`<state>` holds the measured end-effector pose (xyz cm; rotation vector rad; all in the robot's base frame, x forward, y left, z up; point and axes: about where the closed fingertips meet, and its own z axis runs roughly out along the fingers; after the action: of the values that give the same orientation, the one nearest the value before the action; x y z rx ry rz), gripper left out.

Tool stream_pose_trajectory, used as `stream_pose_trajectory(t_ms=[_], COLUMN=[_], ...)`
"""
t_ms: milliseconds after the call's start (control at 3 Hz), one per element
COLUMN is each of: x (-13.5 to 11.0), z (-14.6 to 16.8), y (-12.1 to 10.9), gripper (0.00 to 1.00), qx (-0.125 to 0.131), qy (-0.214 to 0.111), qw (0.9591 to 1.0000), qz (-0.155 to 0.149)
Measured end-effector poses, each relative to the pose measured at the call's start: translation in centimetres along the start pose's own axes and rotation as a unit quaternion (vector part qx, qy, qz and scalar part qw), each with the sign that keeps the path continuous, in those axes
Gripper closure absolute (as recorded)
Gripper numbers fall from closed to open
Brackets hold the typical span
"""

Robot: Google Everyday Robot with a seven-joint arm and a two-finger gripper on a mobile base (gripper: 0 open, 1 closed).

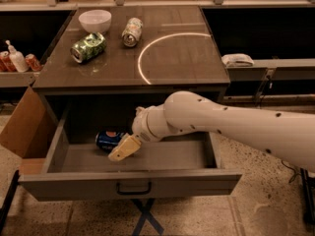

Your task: Pick pepsi can from top drawer and place on counter

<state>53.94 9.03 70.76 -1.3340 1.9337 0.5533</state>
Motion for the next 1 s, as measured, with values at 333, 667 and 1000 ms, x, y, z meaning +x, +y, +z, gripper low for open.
stream_pose_trajectory(t_ms=[333, 667, 1000], x=[0.2, 0.8, 2.0], z=[3.2, 5.6, 7.7], y=[-0.6, -0.9, -1.1], gripper=[0.00, 0.00, 0.00], qx=[-0.012, -0.013, -0.015], qy=[0.003, 0.018, 0.040], qw=[0.9999, 0.9997, 0.9991], qz=[-0.001, -0.004, -0.004])
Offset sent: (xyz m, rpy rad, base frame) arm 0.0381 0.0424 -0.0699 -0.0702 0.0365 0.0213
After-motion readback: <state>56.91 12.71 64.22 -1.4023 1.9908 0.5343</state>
